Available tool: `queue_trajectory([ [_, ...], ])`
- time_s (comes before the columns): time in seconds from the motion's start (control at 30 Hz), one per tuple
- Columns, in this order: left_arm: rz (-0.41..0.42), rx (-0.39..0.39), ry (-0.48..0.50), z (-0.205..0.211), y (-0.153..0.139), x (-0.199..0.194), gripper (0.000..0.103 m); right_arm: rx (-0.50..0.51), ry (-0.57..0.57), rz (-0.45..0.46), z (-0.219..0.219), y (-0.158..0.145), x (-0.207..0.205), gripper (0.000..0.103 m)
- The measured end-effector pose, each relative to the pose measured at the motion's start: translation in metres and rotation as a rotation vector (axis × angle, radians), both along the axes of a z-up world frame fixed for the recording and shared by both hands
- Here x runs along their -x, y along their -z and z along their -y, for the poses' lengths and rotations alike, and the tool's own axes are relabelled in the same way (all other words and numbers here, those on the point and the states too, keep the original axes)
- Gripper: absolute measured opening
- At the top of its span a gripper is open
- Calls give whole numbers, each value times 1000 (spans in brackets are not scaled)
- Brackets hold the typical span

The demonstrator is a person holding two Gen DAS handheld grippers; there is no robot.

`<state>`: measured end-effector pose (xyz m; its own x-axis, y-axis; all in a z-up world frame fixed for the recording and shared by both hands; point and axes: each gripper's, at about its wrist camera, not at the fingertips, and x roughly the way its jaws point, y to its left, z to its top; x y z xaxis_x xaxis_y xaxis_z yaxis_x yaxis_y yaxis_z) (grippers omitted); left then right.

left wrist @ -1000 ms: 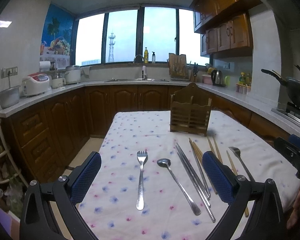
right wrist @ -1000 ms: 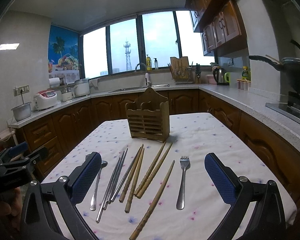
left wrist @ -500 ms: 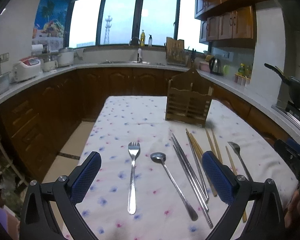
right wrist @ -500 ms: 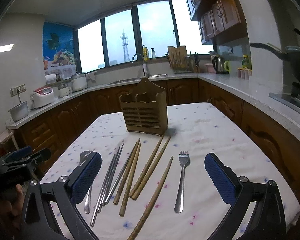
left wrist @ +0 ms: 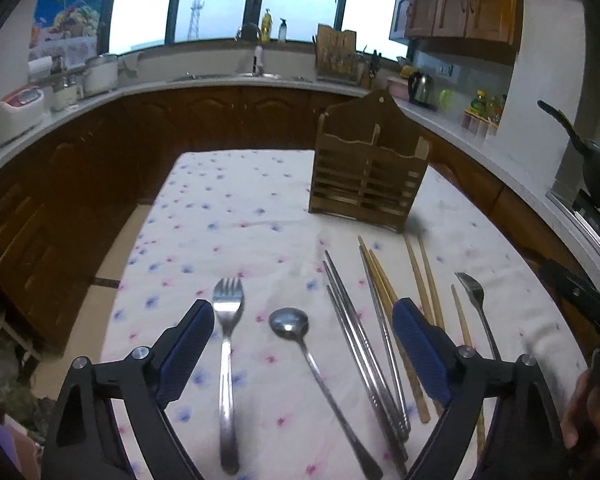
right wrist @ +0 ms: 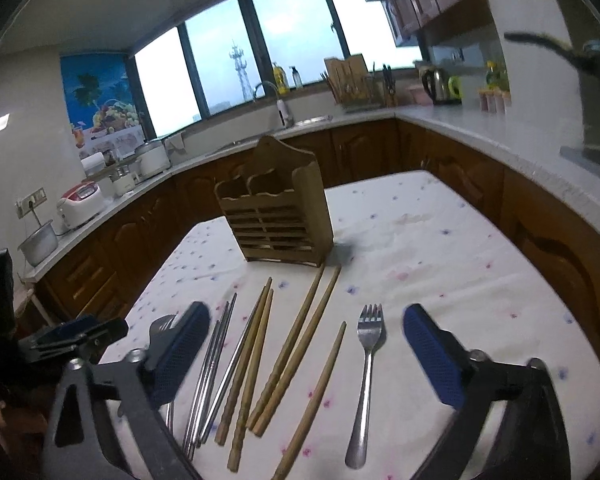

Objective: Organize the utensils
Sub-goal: 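Close the right tool on a bamboo chopstick while the left tool reaches for a steel chopstick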

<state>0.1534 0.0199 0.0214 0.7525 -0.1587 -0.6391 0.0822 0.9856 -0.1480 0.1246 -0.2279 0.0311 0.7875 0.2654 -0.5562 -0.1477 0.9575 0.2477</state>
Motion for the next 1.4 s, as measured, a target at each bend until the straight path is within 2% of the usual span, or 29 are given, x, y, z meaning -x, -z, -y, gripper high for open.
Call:
queue_trajectory([
  [0.2,-66,6,30,-2,-1,-37,79,-10,-5,-78,-1,10,-36,70],
  [0.33,-104,-6,63,1,-1,-64,73,-20,-17,-130,-3,17,-63,66],
  [0.4,-123,-10,76,4,1,-79,70,-17,-17,-156,-4,21,-76,58],
  [0.53,-158,-31,94,9,5,-103,66,-12,-15,-204,-7,33,-101,49],
  [0.63,-182,-51,112,16,11,-119,57,-7,-15,-247,-9,45,-118,43],
  [0.7,-203,-66,121,20,17,-130,51,-7,-15,-277,-8,53,-128,35],
  [0.93,-279,-114,153,40,44,-174,43,-4,3,-340,-3,70,-151,28],
  [1.03,-315,-120,164,48,53,-187,37,6,2,-361,-2,75,-158,26],
  [1.23,-329,-154,172,58,61,-199,33,33,-2,-406,-6,89,-173,23],
  [1.4,-319,-195,185,65,60,-198,13,88,-22,-404,-18,89,-178,23],
])
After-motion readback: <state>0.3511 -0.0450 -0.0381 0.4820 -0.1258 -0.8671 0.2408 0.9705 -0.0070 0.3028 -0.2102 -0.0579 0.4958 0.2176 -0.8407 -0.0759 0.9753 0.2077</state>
